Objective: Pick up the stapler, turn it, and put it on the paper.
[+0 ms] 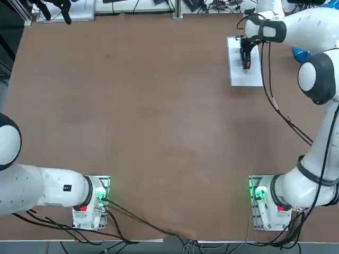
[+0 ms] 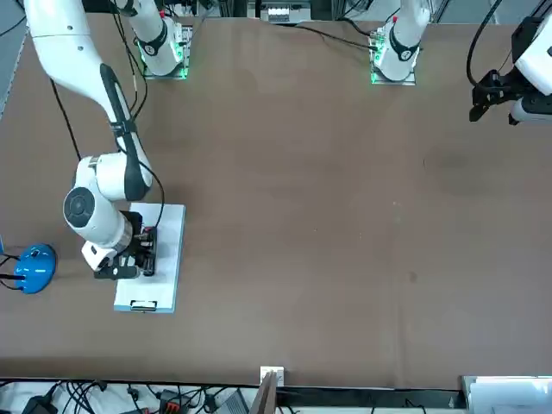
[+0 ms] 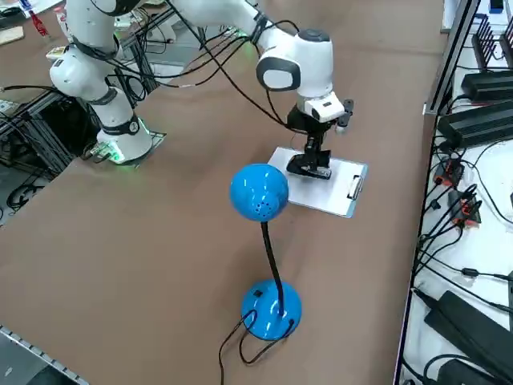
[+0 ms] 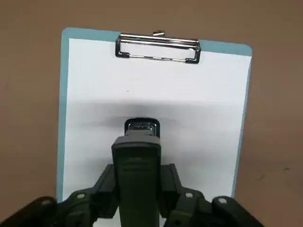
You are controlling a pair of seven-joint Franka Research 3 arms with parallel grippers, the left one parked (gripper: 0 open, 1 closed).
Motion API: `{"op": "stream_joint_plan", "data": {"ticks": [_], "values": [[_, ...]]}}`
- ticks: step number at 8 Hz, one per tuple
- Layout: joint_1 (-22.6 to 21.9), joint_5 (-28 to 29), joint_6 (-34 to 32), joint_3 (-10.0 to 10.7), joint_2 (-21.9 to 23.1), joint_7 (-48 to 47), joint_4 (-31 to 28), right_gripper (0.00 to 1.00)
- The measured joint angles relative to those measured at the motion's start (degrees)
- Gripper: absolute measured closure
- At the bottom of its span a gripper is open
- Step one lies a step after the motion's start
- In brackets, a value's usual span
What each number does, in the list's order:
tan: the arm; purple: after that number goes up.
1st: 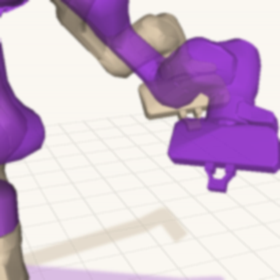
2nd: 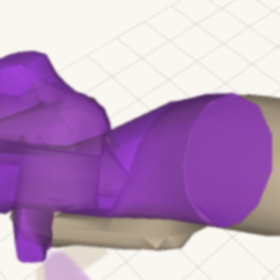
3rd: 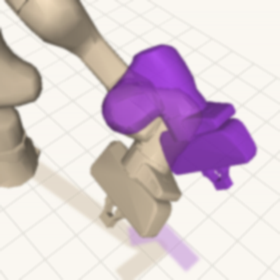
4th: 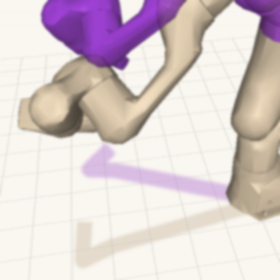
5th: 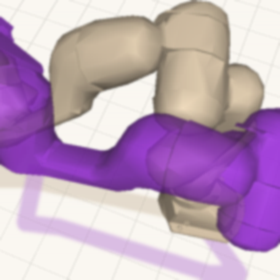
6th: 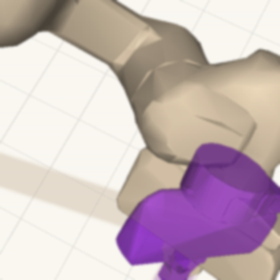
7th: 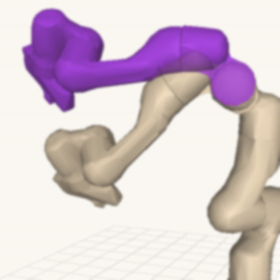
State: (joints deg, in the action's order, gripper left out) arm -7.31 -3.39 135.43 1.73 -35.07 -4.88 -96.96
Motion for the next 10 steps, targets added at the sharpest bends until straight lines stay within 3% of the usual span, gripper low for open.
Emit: {"op": "stream_joint_plan", "data": {"ticks": [7,10], "values": [[0.36,0.02,1.07,-0.02,0.01,-1.28,-0.61,0.58],[0.50,-0.01,6.02,-0.03,0.23,-0.75,-3.49,0.58]]}}
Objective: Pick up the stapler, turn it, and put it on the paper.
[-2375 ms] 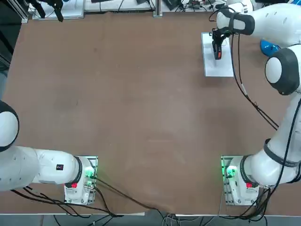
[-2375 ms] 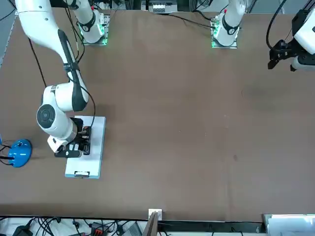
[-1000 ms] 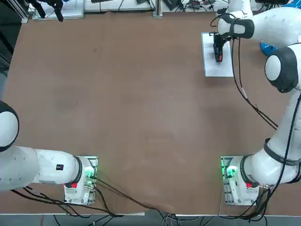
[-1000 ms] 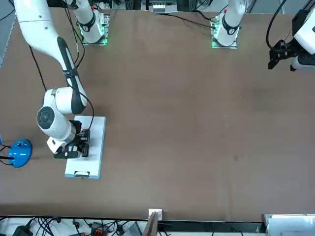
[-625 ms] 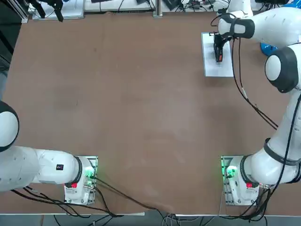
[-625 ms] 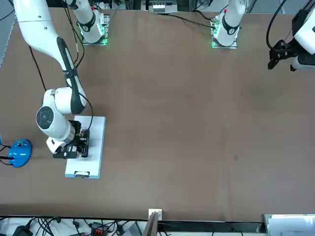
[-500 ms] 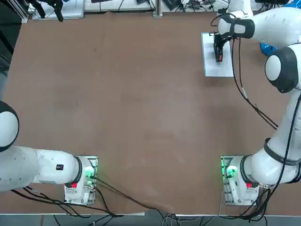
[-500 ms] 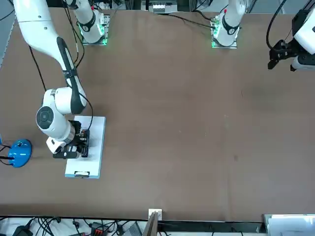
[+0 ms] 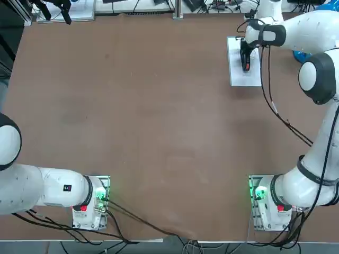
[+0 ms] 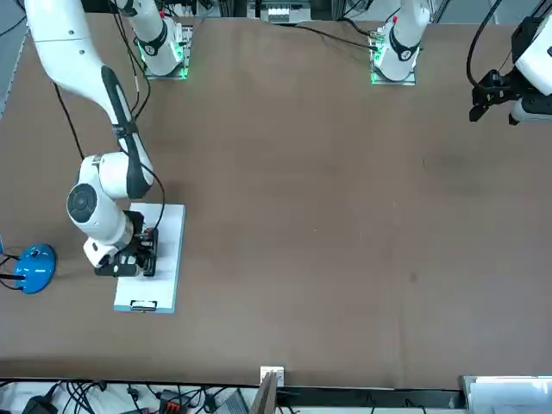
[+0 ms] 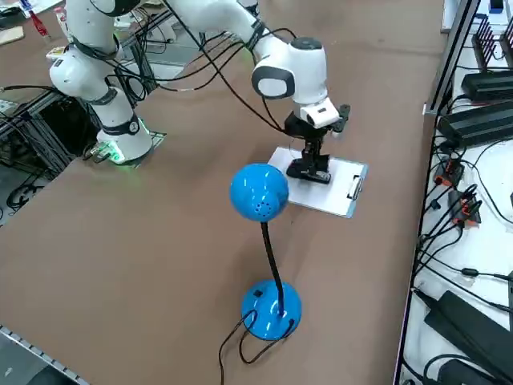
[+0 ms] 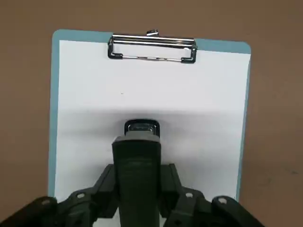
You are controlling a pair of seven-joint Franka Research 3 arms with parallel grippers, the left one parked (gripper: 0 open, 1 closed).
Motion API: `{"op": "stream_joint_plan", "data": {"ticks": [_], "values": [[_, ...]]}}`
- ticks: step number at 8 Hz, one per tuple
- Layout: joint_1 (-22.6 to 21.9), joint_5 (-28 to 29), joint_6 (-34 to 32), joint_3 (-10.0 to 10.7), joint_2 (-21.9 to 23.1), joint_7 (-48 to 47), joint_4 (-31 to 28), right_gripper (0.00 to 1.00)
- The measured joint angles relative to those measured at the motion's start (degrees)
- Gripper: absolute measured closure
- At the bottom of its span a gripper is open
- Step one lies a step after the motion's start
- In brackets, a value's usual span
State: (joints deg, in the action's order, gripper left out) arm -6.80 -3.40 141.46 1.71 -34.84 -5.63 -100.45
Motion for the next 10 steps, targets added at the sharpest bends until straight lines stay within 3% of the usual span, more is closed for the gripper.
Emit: {"op": "stream_joint_plan", "data": {"ticks": [3,6,8,10], "values": [[0.05,0.01,0.08,-0.01,0.11,0.48,-0.11,0.56],[0.05,0.03,0.77,-0.07,0.34,0.19,0.06,0.02],[0.02,0.04,-0.50,-0.43,2.63,0.19,0.36,0.00],[-0.01,0.07,-8.89,-0.67,7.05,0.19,2.76,0.00]]}}
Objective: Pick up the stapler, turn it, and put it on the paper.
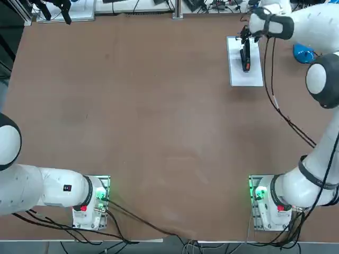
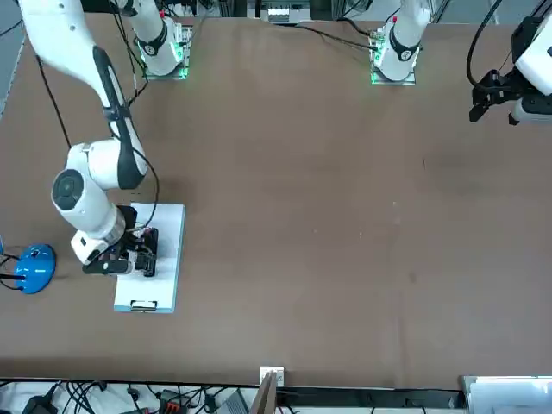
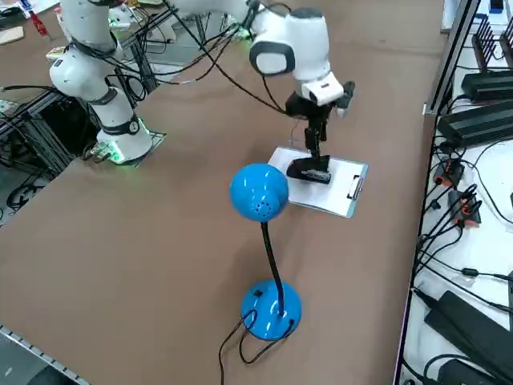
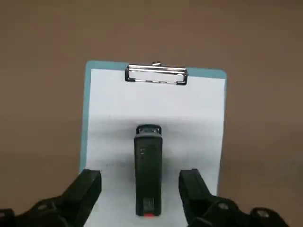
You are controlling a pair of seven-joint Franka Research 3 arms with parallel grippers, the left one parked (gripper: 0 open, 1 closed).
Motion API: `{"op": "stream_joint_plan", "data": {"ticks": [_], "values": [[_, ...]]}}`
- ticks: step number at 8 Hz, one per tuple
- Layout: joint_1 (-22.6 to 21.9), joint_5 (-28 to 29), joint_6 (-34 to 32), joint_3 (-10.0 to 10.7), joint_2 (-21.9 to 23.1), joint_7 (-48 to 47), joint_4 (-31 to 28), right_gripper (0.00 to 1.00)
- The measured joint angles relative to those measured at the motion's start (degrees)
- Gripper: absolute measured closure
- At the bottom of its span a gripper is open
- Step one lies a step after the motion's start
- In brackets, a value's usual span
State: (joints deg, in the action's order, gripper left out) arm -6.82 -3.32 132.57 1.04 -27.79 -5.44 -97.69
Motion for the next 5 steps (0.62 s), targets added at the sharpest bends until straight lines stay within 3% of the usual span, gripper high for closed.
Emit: {"op": "stream_joint_plan", "data": {"ticks": [3,5], "values": [[0.14,0.04,-16.96,0.05,5.92,0.00,8.21,0.00],[1.04,0.54,-24.12,0.57,11.87,0.00,10.27,0.00]]}}
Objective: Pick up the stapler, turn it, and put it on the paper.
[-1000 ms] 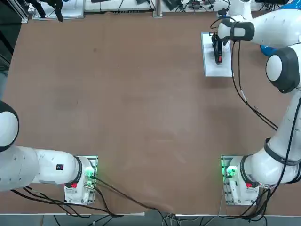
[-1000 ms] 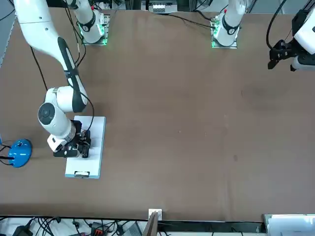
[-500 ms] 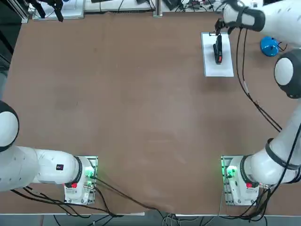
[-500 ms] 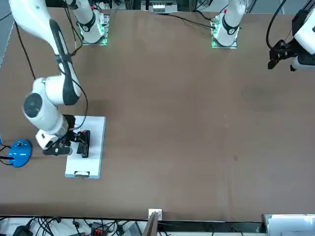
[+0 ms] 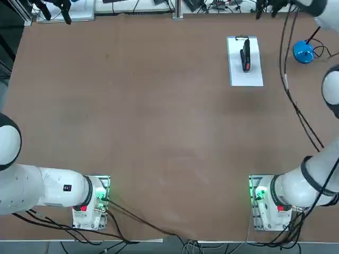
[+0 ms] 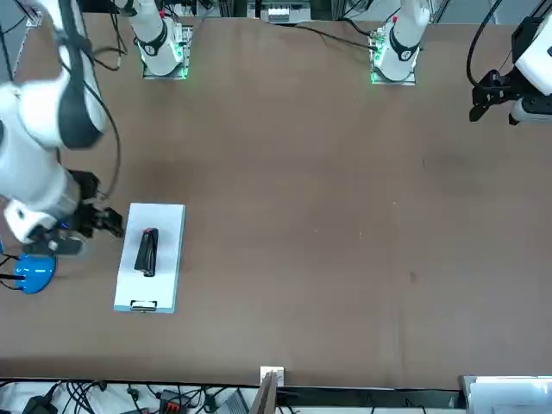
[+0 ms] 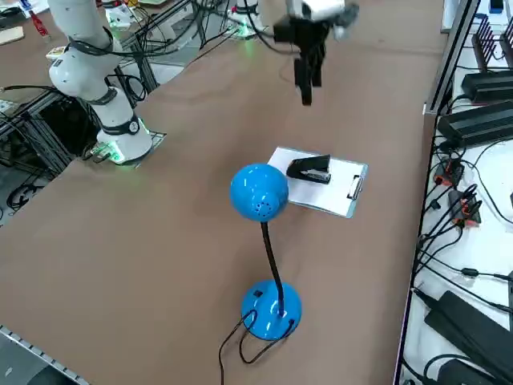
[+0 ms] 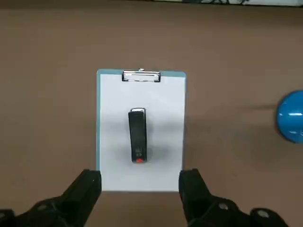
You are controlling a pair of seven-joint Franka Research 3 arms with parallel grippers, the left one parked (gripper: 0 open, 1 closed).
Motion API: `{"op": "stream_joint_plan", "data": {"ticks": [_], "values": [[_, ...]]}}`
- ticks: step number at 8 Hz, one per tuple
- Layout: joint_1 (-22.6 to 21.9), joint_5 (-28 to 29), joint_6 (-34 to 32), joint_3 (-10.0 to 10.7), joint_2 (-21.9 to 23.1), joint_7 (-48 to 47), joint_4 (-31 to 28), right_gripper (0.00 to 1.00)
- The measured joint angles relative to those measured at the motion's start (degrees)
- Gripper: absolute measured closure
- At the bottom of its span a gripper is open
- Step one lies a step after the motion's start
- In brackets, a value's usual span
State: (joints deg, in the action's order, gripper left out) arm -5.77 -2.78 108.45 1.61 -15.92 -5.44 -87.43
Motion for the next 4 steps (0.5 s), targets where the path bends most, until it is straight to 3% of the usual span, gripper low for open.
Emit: {"op": "stream_joint_plan", "data": {"ticks": [4], "values": [[1.25,1.04,-13.42,0.00,9.32,0.17,0.04,0.00]]}}
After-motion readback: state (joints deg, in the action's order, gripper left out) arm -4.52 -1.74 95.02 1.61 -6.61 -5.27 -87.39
